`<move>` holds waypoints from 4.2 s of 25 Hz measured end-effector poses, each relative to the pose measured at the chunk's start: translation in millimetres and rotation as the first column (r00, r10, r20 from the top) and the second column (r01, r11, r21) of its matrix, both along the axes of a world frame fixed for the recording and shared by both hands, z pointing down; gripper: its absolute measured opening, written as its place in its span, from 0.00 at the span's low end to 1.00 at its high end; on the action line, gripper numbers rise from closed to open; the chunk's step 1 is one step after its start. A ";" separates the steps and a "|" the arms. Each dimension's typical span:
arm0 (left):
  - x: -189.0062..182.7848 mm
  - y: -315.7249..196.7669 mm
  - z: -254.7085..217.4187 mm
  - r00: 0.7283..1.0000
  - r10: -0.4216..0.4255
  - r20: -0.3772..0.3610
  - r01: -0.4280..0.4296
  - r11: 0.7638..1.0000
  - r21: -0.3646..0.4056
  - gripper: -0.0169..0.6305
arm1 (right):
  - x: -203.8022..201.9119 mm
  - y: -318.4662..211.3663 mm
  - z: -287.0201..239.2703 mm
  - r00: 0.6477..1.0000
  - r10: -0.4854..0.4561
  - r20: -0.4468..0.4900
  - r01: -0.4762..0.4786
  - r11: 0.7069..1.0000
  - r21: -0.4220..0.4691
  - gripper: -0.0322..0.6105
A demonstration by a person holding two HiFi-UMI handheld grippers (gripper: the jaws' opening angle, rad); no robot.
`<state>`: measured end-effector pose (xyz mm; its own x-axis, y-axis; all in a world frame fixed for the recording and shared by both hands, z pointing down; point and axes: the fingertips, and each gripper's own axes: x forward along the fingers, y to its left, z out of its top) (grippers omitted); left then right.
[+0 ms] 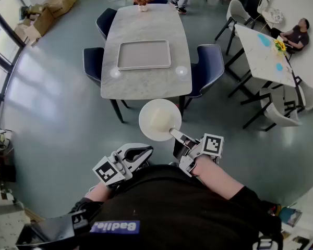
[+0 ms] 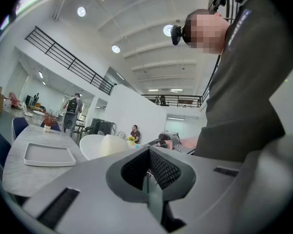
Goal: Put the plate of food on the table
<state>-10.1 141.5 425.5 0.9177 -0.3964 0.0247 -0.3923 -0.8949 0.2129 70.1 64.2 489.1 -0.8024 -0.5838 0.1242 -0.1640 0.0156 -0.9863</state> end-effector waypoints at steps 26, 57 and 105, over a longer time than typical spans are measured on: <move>23.7 11.1 14.8 0.996 -0.091 0.012 0.091 0.995 -0.041 0.03 | 16.0 -3.3 -4.8 0.997 -0.070 0.024 0.069 0.997 0.038 0.08; -77.8 -169.5 22.3 0.999 -0.031 -0.031 0.029 0.997 -0.065 0.03 | -84.3 -165.0 3.3 0.999 0.023 0.027 -0.023 1.000 0.002 0.08; -101.7 -381.1 7.2 0.971 -0.221 0.094 0.227 0.972 -0.056 0.03 | -77.4 -494.6 191.5 0.989 0.059 -0.135 -0.089 0.971 -0.223 0.08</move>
<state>-111.7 -239.6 432.7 0.7991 -0.5862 0.1333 -0.6004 -0.7673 0.2252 -7.3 -430.4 680.6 -0.7271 -0.5853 0.3587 -0.2802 -0.2239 -0.9335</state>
